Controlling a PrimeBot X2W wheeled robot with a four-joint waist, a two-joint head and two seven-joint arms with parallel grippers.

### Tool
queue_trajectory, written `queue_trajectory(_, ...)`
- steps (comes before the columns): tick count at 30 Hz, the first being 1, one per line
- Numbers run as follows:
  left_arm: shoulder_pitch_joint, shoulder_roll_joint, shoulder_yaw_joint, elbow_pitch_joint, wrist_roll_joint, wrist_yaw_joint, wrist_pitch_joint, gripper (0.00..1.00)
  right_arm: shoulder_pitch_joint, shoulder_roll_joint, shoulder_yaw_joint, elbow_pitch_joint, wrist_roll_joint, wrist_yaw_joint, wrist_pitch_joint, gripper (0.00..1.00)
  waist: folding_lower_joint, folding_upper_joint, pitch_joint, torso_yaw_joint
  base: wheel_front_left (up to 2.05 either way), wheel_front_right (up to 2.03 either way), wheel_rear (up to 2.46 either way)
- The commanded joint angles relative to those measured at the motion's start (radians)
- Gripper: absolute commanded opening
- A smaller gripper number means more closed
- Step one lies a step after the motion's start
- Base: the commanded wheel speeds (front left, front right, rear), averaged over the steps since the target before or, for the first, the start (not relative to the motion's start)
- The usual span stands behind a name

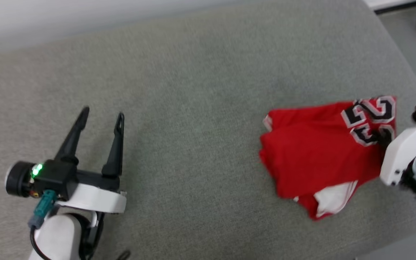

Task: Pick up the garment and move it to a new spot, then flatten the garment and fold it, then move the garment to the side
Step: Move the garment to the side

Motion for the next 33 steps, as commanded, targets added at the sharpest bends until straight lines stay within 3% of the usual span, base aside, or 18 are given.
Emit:
queue_trajectory(1,-0.019,0.009,0.001,-0.008,0.004,-0.004,0.002,1.0,-0.033,-0.004,-0.009,0.008,-0.011,-0.001,-0.008,0.0,-0.0001,-0.0001,0.075,-0.011,0.0,0.0,0.0)
queue_trajectory(12,-0.141,0.042,-0.036,-0.08,0.006,-0.026,0.026,1.0,-0.23,-0.147,-0.21,0.114,-0.192,-0.001,-0.016,0.0,-0.0001,-0.0001,0.229,0.05,0.0,0.0,0.0)
queue_trajectory(17,-0.178,0.045,-0.055,-0.1,0.004,-0.032,0.025,1.0,-0.285,-0.157,-0.323,0.143,-0.28,-0.001,-0.034,0.0,-0.0001,-0.0001,0.279,0.07,0.0,0.0,0.0)
queue_trajectory(22,-0.193,0.046,-0.067,-0.103,-0.007,-0.035,0.017,1.0,-0.296,-0.127,-0.402,0.157,-0.384,-0.001,-0.092,0.0,-0.0001,-0.0001,0.309,0.092,0.0,0.0,0.0)
queue_trajectory(23,-0.195,0.045,-0.07,-0.101,-0.008,-0.036,0.017,1.0,-0.295,-0.119,-0.418,0.16,-0.401,-0.001,-0.107,0.28,-0.0001,-0.0001,0.311,0.096,0.0,0.0,0.0)
queue_trajectory(25,-0.199,0.043,-0.076,-0.095,-0.011,-0.037,0.015,1.0,-0.291,-0.103,-0.445,0.163,-0.443,-0.001,-0.146,1.0,-0.0001,-0.0001,0.314,0.105,0.0,0.0,0.0)
queue_trajectory(33,-0.166,0.03,-0.092,-0.039,-0.026,-0.035,0.002,1.0,-0.251,-0.05,-0.573,0.178,-0.573,-0.001,-0.26,1.0,-0.0001,-0.0001,0.243,0.14,0.0,0.0,0.0)
